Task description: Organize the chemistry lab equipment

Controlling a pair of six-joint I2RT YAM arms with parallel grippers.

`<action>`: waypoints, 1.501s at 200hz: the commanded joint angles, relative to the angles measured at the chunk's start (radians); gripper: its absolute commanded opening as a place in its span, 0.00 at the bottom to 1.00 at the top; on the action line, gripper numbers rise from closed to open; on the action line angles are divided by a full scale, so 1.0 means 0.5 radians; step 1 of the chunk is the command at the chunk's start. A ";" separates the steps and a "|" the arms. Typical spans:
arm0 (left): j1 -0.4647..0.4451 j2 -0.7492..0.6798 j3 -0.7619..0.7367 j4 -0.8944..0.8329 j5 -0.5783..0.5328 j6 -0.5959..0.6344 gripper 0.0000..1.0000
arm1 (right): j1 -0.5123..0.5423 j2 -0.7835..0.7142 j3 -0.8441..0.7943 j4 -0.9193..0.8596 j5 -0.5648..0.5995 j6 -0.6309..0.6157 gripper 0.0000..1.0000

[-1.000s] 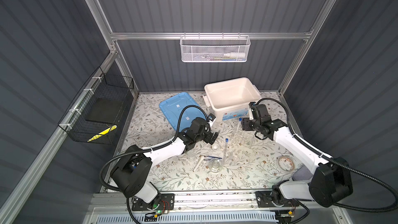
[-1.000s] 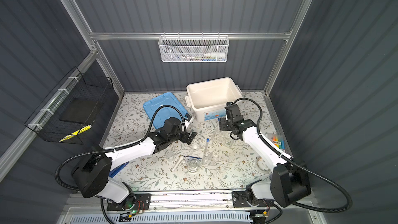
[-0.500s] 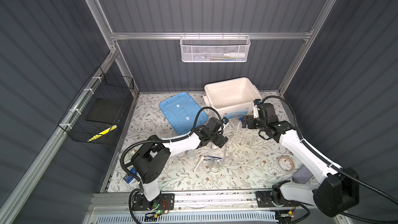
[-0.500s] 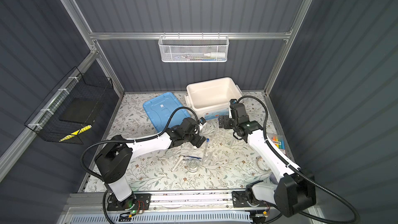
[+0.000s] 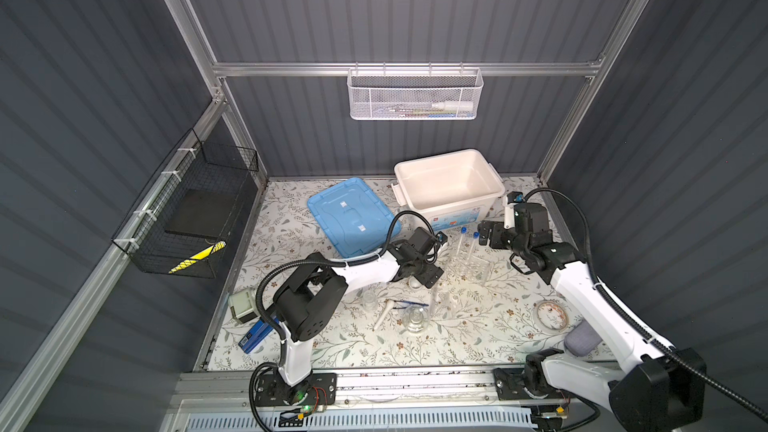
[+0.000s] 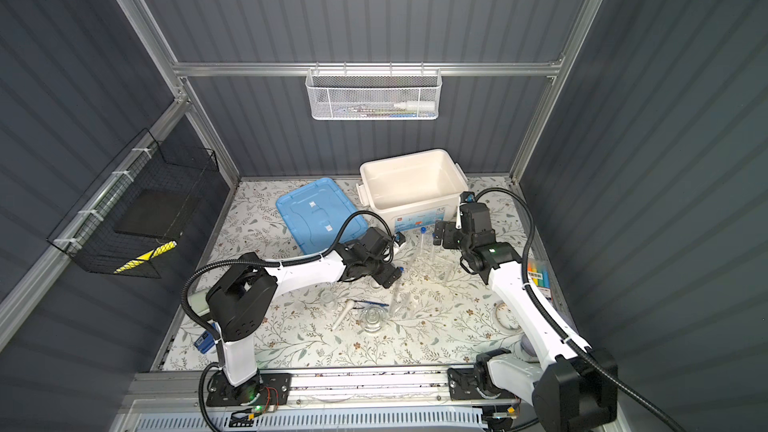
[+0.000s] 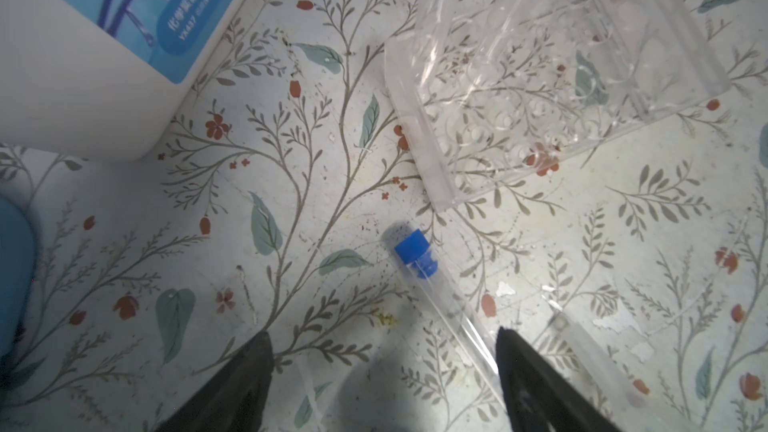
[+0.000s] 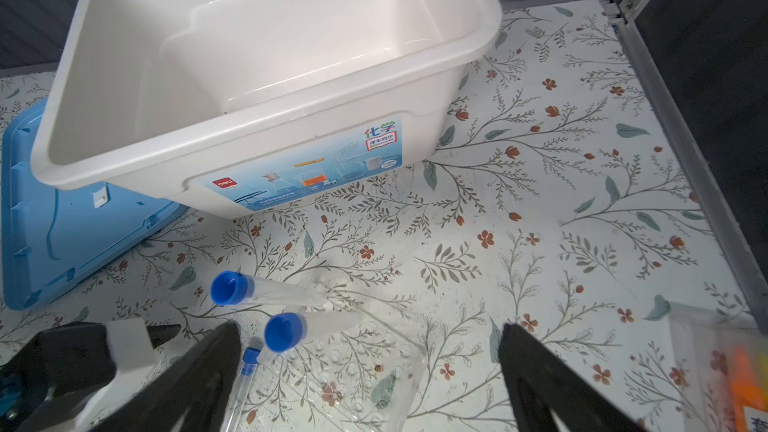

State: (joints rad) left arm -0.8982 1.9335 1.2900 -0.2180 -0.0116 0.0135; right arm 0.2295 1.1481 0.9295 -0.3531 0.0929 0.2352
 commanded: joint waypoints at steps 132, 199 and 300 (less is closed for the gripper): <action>-0.017 0.273 0.347 -0.282 0.141 -0.033 0.49 | -0.080 -0.044 -0.060 0.024 -0.034 0.067 0.99; -0.016 0.331 0.414 -0.343 0.133 -0.036 0.44 | -0.091 -0.044 -0.061 0.017 -0.038 0.074 0.99; -0.016 0.375 0.450 -0.368 0.115 -0.056 0.38 | -0.109 -0.116 -0.081 0.007 -0.051 0.085 0.99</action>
State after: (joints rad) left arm -0.8982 2.0914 1.4754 -0.3672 0.0452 -0.0090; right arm 0.1810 1.1179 0.9028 -0.3470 0.0738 0.2695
